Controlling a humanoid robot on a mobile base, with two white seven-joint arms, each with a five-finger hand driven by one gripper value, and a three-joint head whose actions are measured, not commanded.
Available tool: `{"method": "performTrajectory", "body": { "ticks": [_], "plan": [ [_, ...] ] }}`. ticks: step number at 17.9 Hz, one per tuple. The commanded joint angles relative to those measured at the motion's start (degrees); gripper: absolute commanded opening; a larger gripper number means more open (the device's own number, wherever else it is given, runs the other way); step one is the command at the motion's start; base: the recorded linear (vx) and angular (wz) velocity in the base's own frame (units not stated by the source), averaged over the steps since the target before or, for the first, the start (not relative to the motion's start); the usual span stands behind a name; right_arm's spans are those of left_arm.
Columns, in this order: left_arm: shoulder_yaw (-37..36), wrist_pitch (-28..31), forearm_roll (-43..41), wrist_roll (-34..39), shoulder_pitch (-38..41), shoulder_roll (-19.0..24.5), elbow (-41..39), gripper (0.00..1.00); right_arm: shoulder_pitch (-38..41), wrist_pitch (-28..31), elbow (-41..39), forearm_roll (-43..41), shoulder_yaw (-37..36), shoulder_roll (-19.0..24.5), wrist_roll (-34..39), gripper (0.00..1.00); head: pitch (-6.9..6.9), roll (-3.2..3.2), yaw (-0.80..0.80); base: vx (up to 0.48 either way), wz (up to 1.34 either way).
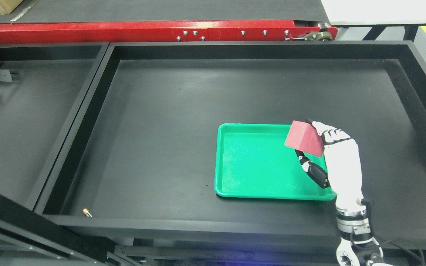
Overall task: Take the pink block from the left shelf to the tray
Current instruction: 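Lift the pink block out of the green tray with the right hand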
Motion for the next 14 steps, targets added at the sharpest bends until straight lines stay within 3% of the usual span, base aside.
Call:
{"method": "performTrajectory", "body": {
  "ticks": [1, 6, 10, 14],
  "plan": [
    [0.0, 0.0, 0.0, 0.0, -1.7, 1.0, -1.0, 1.0, 1.6, -0.1, -0.7, -0.2, -0.5, -1.0, -0.1, 0.02, 0.0, 0.0, 0.0, -0.122, 0.0],
    [0.0, 0.0, 0.0, 0.0, -1.7, 1.0, -1.0, 1.0, 1.6, -0.6, -0.7, -0.3, -0.3, -1.0, -0.1, 0.03, 0.0, 0.0, 0.0, -0.13, 0.0],
    [0.0, 0.0, 0.0, 0.0, -1.7, 1.0, -1.0, 1.0, 1.7, -7.1, -0.7, -0.3, -0.3, -1.0, -0.2, 0.04, 0.0, 0.0, 0.0, -0.128, -0.03],
    [0.0, 0.0, 0.0, 0.0, -1.7, 1.0, -1.0, 1.0, 1.5, -8.6, -0.7, -0.3, 0.8, -1.0, 0.9, 0.04, 0.0, 0.0, 0.0, -0.125, 0.09]
  ]
}}
